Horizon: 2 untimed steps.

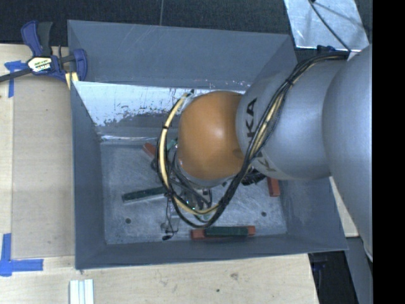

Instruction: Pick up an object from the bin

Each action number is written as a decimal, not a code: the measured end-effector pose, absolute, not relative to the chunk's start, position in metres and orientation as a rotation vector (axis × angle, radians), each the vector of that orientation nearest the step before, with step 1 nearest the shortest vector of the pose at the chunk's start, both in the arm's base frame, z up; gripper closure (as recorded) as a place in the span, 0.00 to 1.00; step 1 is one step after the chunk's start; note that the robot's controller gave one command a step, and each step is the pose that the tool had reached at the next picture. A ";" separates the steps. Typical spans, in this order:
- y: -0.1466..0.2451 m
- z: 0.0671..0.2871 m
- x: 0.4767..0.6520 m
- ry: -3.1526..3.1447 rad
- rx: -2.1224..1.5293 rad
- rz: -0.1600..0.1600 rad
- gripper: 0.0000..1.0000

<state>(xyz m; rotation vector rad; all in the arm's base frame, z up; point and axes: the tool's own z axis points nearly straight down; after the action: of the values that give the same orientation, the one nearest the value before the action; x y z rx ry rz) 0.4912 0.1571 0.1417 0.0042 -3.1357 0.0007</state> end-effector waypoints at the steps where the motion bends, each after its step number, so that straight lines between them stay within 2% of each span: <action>1: 0.164 0.070 0.551 -3.112 0.464 -0.002 0.00; 2: 0.165 0.071 0.551 -3.113 0.464 -0.003 1.00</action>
Offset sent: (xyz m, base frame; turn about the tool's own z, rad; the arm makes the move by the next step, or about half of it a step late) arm 0.0587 0.0072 -0.0717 -0.2949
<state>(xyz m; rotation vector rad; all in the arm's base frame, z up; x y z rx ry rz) 0.5514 0.1645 0.0711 0.4635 -3.1131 -0.0035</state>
